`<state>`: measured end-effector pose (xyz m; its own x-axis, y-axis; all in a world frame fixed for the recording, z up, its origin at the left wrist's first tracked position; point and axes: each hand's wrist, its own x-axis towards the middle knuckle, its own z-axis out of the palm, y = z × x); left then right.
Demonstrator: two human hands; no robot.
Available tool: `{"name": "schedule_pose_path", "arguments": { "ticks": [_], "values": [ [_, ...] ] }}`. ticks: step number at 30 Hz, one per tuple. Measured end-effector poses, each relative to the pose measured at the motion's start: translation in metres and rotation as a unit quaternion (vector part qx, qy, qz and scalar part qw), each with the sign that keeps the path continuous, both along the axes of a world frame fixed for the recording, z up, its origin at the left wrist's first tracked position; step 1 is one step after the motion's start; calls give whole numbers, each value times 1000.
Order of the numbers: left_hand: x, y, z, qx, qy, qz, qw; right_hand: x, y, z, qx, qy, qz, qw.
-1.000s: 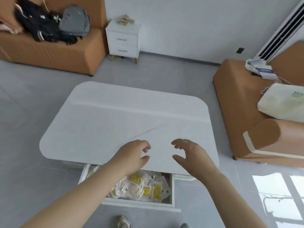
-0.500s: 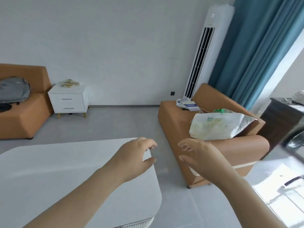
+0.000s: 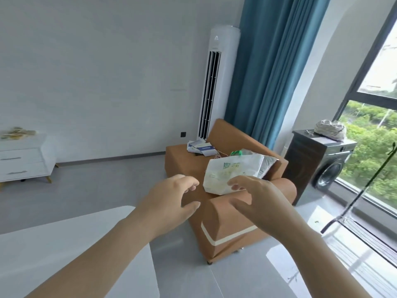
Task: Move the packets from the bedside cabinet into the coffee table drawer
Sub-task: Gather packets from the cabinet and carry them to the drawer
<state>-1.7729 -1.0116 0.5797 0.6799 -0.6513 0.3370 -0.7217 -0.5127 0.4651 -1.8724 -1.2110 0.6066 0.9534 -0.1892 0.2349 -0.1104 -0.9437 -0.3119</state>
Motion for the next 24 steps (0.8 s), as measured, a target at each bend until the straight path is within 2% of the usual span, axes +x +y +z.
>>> {"name": "schedule_pose_path", "arguments": {
  "ticks": [9, 15, 24],
  "values": [
    [100, -80, -6, -3, -11, -4, 1000, 103, -71, -10, -13, 1, 1, 1000],
    [199, -114, -7, 5, 3, 9, 1000, 211, -107, -5, -13, 24, 22, 999],
    [321, -147, -33, 36, 31, 58, 997, 354, -147, -35, -6, 49, 75, 996]
  ]
}}
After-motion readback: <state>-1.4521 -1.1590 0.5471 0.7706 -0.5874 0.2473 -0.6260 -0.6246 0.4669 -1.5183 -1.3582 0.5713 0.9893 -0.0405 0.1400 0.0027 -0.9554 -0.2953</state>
